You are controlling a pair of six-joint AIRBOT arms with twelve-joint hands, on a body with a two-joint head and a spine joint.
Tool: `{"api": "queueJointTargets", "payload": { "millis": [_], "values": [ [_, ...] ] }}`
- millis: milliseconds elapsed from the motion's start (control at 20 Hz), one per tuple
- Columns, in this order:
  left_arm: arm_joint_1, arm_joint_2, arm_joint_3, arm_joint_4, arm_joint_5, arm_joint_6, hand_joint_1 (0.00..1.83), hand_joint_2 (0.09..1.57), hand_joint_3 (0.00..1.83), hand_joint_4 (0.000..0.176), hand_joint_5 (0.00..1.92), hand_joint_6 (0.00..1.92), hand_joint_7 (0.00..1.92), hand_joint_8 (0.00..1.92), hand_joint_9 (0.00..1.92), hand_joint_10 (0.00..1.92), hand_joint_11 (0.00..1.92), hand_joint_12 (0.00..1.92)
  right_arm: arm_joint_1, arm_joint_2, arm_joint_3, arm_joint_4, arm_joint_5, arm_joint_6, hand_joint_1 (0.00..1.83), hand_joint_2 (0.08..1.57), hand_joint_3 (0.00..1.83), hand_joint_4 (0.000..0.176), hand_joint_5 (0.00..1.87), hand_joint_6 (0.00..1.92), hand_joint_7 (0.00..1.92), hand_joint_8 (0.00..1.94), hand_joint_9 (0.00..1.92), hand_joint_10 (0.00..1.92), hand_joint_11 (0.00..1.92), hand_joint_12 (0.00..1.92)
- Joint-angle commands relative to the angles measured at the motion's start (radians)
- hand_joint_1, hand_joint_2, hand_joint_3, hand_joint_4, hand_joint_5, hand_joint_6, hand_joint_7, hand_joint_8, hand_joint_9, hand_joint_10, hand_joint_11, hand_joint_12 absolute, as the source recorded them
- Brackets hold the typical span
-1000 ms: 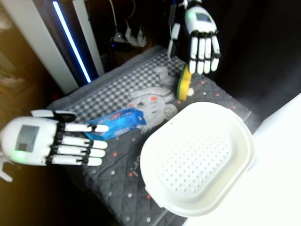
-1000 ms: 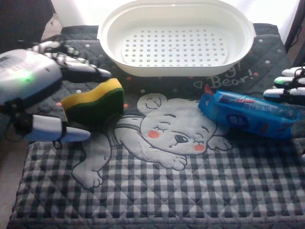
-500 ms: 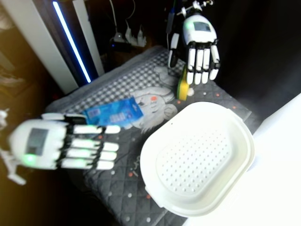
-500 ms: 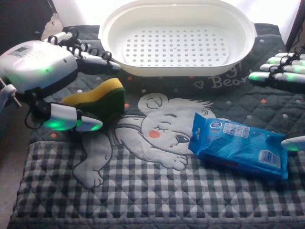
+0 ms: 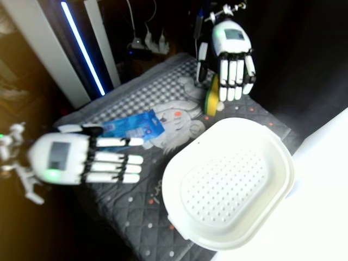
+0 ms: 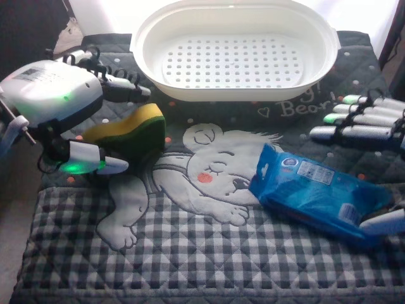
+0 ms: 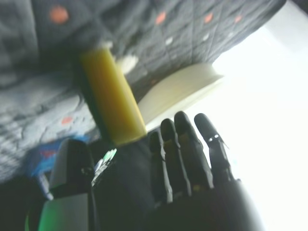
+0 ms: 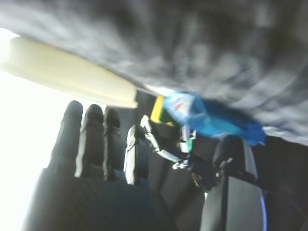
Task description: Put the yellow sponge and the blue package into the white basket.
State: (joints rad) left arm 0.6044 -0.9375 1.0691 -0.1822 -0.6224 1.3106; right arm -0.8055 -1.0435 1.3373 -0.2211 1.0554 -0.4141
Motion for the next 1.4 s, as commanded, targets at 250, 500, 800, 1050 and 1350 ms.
{"api": "queueJointTargets", "payload": {
  "millis": [250,500,800,1050,1350],
  "values": [
    [-0.015,-0.069,0.081,-0.067,-0.065,0.003,0.9,0.98,0.0,0.012,0.51,0.0,0.54,0.0,0.54,0.0,0.01,1.16,0.052,-0.024,0.003,-0.035,0.063,0.017,0.62,0.88,0.0,0.176,0.25,0.01,0.13,0.01,0.07,0.02,0.02,0.01],
    [-0.013,-0.074,0.084,-0.083,-0.065,0.003,0.85,1.07,0.01,0.035,0.5,0.0,0.47,0.0,0.38,0.0,0.0,0.97,0.129,-0.052,0.003,-0.139,0.015,0.036,0.7,0.84,0.0,0.176,0.28,0.01,0.13,0.01,0.07,0.01,0.0,0.0],
    [-0.007,-0.078,0.083,-0.083,-0.066,0.003,0.92,1.2,0.01,0.0,0.67,0.0,0.64,0.02,0.54,0.09,0.0,1.44,0.133,-0.067,0.007,-0.214,-0.021,0.083,0.62,0.84,0.0,0.176,0.26,0.02,0.13,0.0,0.08,0.01,0.05,0.02],
    [-0.007,-0.077,0.082,-0.083,-0.063,0.003,0.78,0.97,0.0,0.001,0.57,0.0,0.7,0.01,0.62,0.03,0.05,1.24,0.133,-0.084,0.024,-0.264,-0.111,0.083,0.75,0.83,0.0,0.176,0.32,0.01,0.13,0.01,0.08,0.0,0.0,0.0],
    [-0.002,-0.077,0.079,-0.083,-0.064,0.003,1.36,1.16,0.0,0.0,0.81,0.75,0.94,1.13,0.84,1.17,0.42,1.49,0.133,-0.085,0.031,-0.271,-0.127,0.083,0.9,0.87,0.0,0.169,0.41,0.01,0.15,0.0,0.17,0.01,0.21,0.12]
  ]
}}
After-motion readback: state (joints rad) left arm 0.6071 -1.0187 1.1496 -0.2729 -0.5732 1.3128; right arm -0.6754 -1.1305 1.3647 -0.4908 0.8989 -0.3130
